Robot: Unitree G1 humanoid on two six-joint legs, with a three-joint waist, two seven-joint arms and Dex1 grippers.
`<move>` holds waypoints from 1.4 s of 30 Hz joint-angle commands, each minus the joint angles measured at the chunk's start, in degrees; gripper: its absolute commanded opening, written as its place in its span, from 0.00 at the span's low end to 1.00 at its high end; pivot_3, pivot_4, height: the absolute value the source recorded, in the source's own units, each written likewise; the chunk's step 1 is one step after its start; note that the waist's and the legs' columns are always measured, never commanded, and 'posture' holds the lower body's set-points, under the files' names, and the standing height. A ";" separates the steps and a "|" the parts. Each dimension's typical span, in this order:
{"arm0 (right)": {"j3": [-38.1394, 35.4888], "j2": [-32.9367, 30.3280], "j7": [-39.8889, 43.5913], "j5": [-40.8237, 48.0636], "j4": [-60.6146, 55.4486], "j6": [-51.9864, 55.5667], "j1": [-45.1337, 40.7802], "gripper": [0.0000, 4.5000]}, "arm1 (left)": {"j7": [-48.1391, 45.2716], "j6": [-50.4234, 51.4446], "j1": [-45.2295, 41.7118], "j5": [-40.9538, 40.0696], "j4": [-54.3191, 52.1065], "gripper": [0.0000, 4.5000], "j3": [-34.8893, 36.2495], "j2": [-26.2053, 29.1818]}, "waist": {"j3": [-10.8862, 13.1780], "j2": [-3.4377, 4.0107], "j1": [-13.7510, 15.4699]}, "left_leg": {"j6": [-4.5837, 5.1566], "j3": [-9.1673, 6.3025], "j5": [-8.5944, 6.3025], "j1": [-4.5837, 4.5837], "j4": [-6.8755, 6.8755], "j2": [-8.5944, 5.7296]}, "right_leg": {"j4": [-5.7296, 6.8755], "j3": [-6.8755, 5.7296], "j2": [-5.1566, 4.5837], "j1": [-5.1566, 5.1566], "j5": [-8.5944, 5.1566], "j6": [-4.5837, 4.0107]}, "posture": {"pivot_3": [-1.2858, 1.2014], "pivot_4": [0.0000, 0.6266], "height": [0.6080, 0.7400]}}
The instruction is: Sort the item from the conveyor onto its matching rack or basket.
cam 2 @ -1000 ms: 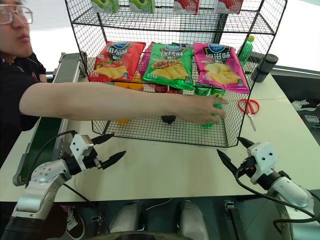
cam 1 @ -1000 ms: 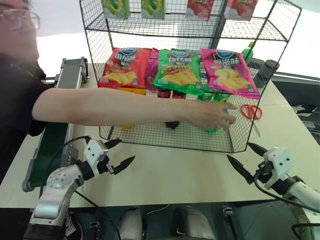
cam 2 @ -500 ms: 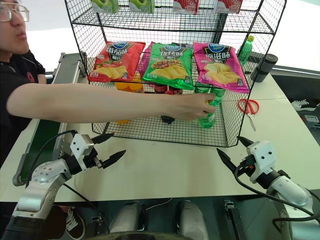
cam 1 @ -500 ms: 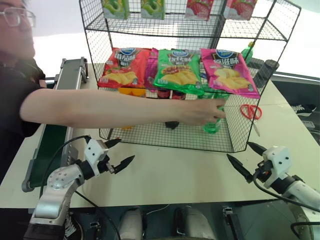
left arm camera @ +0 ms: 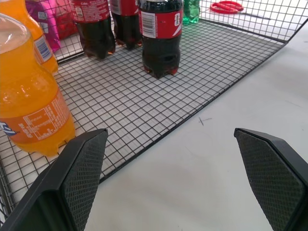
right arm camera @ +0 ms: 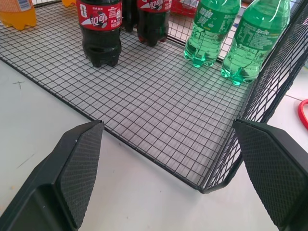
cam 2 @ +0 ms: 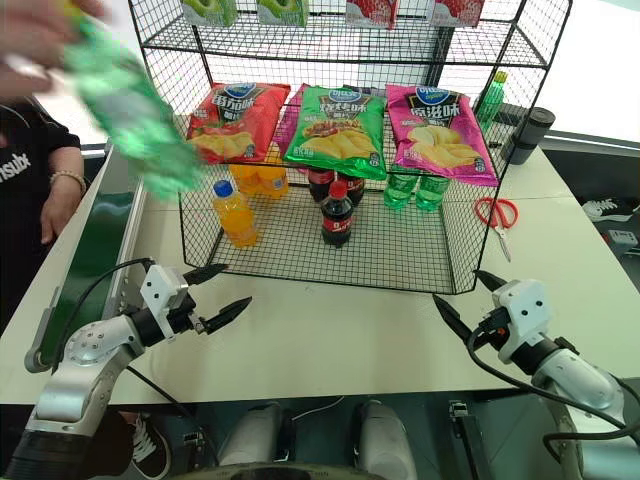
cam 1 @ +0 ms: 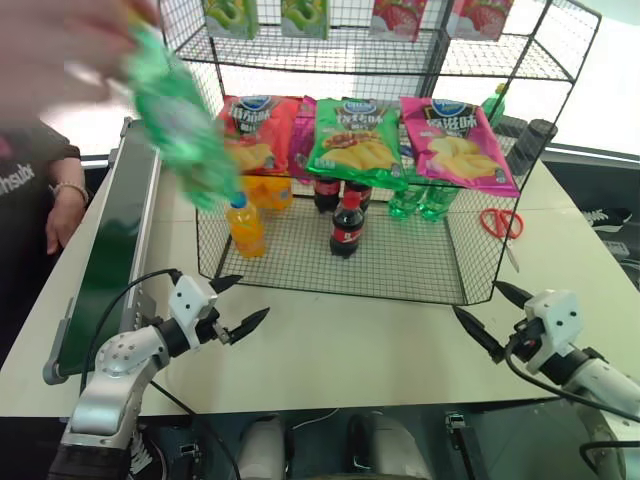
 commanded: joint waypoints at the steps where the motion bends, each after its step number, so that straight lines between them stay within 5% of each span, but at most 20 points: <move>1: -0.07 -0.38 -0.33 -0.04 -1.55 -0.02 -0.40 0.99 | 0.63 -1.18 -0.39 0.17 -1.22 1.00 0.98 -0.15 | 0.00 0.00 0.00 | 0.00 0.00 0.00 0.00 0.00 0.00 | 0.00 0.00 0.00 0.00 0.00 0.00 | 0.52 0.24 1.00; 10: 0.59 -0.87 -0.47 0.25 -2.73 1.23 -1.45 0.99 | 2.71 2.23 0.95 -3.79 -3.32 1.00 4.59 -0.25 | 0.00 -0.01 -0.07 | 0.00 0.00 0.00 0.00 0.00 0.00 | 0.01 0.00 0.00 0.00 0.00 0.00 | 0.52 0.24 1.00; 19: 3.38 -1.02 -0.08 0.40 -3.92 2.79 -4.22 0.99 | 9.94 7.58 1.46 -11.95 -5.14 1.00 16.23 -2.50 | -0.01 -0.03 -0.02 | 0.00 0.00 0.00 0.01 0.01 0.01 | 0.01 0.00 0.01 0.02 0.01 0.01 | 0.52 0.24 1.00; 42: 12.18 0.70 -2.20 0.97 -9.35 7.37 -10.05 0.99 | 32.29 6.98 -1.36 -8.14 3.94 1.00 30.03 -6.99 | -0.10 -0.22 -0.03 | 0.00 -0.01 0.00 0.03 0.05 0.00 | 0.04 -0.01 0.00 0.05 0.02 0.00 | 0.52 0.24 1.00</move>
